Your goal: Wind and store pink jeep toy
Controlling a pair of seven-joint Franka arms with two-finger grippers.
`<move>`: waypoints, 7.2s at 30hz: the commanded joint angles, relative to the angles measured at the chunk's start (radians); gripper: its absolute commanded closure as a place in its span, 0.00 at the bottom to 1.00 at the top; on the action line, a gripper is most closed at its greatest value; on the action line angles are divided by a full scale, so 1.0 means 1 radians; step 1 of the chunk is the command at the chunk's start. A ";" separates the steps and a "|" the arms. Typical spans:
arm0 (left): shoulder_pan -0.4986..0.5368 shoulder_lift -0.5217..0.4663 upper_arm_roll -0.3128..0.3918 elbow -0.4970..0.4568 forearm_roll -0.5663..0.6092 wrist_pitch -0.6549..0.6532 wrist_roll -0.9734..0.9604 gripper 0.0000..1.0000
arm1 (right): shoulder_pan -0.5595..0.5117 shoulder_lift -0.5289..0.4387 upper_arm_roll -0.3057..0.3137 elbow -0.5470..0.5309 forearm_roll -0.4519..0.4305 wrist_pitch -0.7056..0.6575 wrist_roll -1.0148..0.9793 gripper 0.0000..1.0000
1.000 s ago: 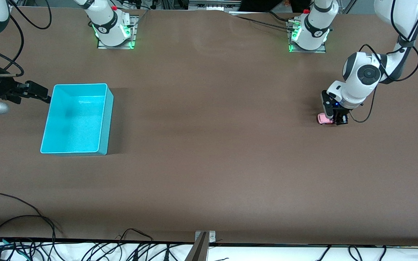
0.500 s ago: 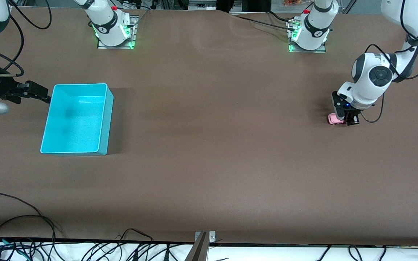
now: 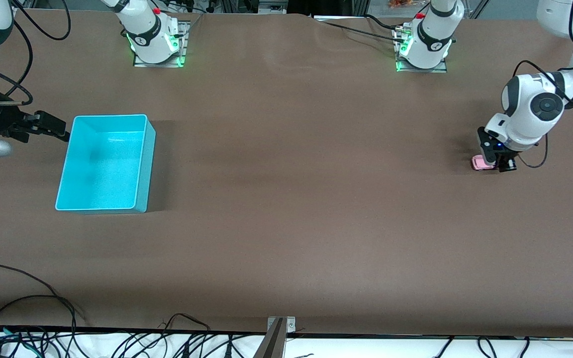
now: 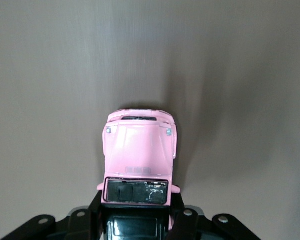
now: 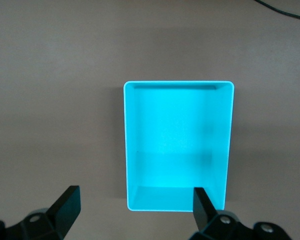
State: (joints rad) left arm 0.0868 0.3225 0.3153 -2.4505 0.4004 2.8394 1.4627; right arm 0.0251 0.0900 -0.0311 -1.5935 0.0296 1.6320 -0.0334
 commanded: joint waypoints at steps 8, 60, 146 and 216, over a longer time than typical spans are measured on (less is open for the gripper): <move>0.076 0.132 0.015 0.077 -0.029 0.031 0.148 1.00 | -0.001 0.004 -0.003 0.017 0.010 -0.004 0.012 0.00; -0.032 -0.132 0.005 0.097 -0.058 -0.048 0.140 0.00 | -0.002 0.004 -0.003 0.017 0.010 -0.004 0.012 0.00; -0.157 -0.507 -0.231 0.778 -0.353 -1.333 -0.989 0.00 | 0.145 0.129 0.033 -0.417 0.035 0.428 -1.332 0.00; 0.019 -0.329 -0.435 0.923 -0.555 -1.315 -1.397 0.00 | 0.133 0.206 0.057 -0.295 0.118 0.402 -1.528 0.92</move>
State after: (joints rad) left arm 0.1064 -0.0202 -0.1166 -1.5590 -0.1314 1.5345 0.0655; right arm 0.1707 0.2954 0.0501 -1.9725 0.1231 2.1511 -1.5426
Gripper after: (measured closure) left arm 0.000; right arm 0.489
